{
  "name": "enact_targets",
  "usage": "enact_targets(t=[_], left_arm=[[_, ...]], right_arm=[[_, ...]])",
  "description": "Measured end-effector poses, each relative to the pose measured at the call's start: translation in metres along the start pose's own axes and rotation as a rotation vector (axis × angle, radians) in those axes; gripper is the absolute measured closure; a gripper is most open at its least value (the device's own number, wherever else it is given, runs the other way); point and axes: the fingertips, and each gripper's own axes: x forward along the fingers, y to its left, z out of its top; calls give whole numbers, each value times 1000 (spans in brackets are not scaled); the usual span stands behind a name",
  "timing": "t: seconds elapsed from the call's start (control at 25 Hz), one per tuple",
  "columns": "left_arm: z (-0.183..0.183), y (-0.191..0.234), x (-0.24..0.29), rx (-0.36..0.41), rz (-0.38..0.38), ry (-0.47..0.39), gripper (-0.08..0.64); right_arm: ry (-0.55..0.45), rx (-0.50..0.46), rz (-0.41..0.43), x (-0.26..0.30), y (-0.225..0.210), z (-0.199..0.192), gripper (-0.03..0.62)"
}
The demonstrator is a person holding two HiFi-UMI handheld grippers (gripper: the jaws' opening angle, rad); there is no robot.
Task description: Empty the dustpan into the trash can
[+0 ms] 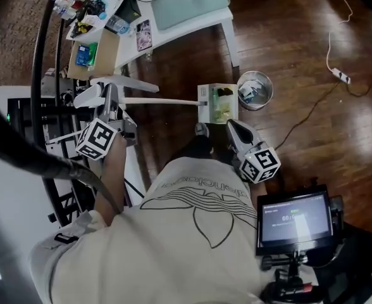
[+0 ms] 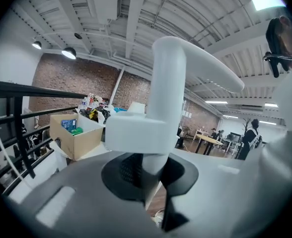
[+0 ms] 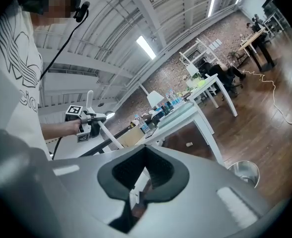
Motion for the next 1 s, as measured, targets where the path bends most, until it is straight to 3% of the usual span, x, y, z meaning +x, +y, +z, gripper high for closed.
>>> enact_targets(t=[0.24, 0.44, 0.56, 0.8, 0.84, 0.88, 1.0], left_arm=[[8, 2, 26, -106, 6, -10, 495], [3, 7, 51, -191, -1, 29, 485], [-1, -6, 65, -173, -67, 43, 482], [-11, -28, 94, -148, -179, 94, 474], [-12, -29, 99, -150, -185, 103, 474], [-14, -31, 104, -152, -189, 110, 474], [-21, -36, 117, -158, -187, 134, 474]], right_arm=[[40, 16, 0, 11, -12, 0, 591], [141, -59, 69, 53, -15, 2, 591], [193, -114, 82, 84, -19, 10, 591], [262, -324, 26, 151, -28, 12, 588], [272, -331, 40, 165, -29, 8, 565], [286, -334, 58, 178, -29, 4, 476], [331, -375, 98, 210, -26, -13, 447]])
